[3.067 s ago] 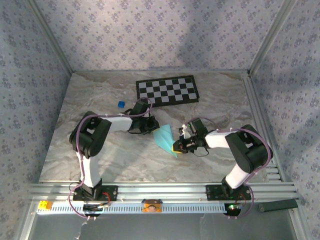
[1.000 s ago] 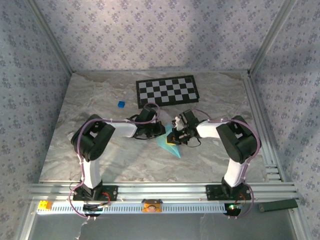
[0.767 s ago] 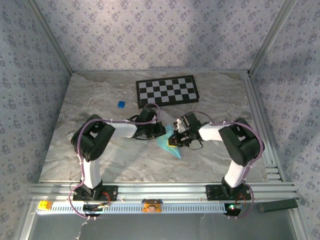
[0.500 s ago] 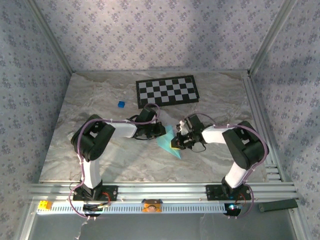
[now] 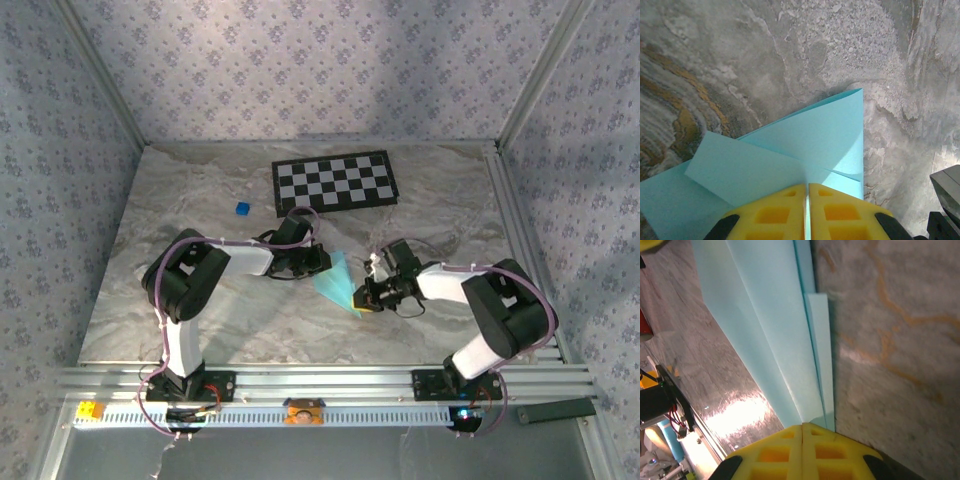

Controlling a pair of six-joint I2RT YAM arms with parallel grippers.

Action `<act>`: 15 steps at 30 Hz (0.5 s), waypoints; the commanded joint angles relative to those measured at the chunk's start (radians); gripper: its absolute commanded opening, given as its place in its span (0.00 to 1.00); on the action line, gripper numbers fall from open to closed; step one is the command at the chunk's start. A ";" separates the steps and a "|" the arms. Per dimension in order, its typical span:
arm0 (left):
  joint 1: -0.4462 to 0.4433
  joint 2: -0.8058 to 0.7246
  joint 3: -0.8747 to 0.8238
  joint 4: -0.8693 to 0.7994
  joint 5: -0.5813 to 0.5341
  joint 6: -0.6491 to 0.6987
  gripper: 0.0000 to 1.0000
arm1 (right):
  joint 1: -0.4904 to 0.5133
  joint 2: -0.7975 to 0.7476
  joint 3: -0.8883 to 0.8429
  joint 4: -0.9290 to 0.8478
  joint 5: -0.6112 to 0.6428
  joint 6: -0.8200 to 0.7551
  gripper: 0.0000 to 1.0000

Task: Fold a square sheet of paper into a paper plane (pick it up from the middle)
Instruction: Fourth fold the wing at the center of the table.

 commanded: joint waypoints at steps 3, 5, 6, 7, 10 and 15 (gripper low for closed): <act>0.018 0.041 -0.030 -0.085 -0.054 0.018 0.11 | -0.009 -0.026 -0.077 -0.099 0.020 -0.024 0.05; 0.019 0.041 -0.032 -0.085 -0.054 0.018 0.10 | -0.010 -0.039 -0.096 -0.099 0.013 -0.027 0.05; 0.019 0.040 -0.032 -0.084 -0.054 0.019 0.11 | -0.012 -0.045 -0.104 -0.103 0.011 -0.030 0.05; 0.018 0.041 -0.032 -0.084 -0.054 0.019 0.11 | -0.016 -0.053 -0.112 -0.108 0.010 -0.032 0.05; 0.018 0.042 -0.033 -0.084 -0.053 0.019 0.11 | -0.032 -0.072 -0.126 -0.123 0.005 -0.039 0.05; 0.018 0.038 -0.032 -0.082 -0.047 0.019 0.11 | -0.048 -0.147 -0.097 -0.169 -0.031 -0.039 0.05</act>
